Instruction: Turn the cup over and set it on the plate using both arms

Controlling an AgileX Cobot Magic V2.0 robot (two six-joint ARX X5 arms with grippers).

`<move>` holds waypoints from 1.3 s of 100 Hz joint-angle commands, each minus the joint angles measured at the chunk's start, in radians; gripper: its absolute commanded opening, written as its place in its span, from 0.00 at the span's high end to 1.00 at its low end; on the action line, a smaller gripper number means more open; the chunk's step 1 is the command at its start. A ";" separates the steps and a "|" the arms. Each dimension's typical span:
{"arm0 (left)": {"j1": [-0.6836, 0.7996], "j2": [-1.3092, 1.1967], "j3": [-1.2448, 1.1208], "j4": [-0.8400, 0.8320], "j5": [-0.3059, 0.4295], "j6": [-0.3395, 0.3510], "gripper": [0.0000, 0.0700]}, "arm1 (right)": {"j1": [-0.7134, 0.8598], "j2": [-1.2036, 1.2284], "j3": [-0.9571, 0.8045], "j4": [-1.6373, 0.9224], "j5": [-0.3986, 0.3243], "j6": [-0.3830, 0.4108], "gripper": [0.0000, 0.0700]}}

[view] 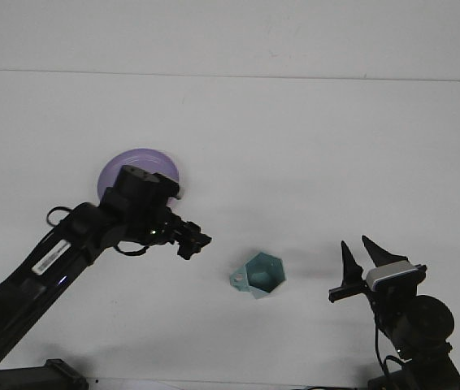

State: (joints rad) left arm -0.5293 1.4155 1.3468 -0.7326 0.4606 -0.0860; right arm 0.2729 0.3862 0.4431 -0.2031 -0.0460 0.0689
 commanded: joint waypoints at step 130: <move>-0.283 0.691 0.521 -0.318 -0.133 0.206 0.98 | 0.002 0.001 0.003 0.016 0.006 0.006 0.60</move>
State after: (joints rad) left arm -0.8017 2.0804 1.8431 -1.0416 0.3340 0.0998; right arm 0.2729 0.3862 0.4431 -0.1967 -0.0452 0.0685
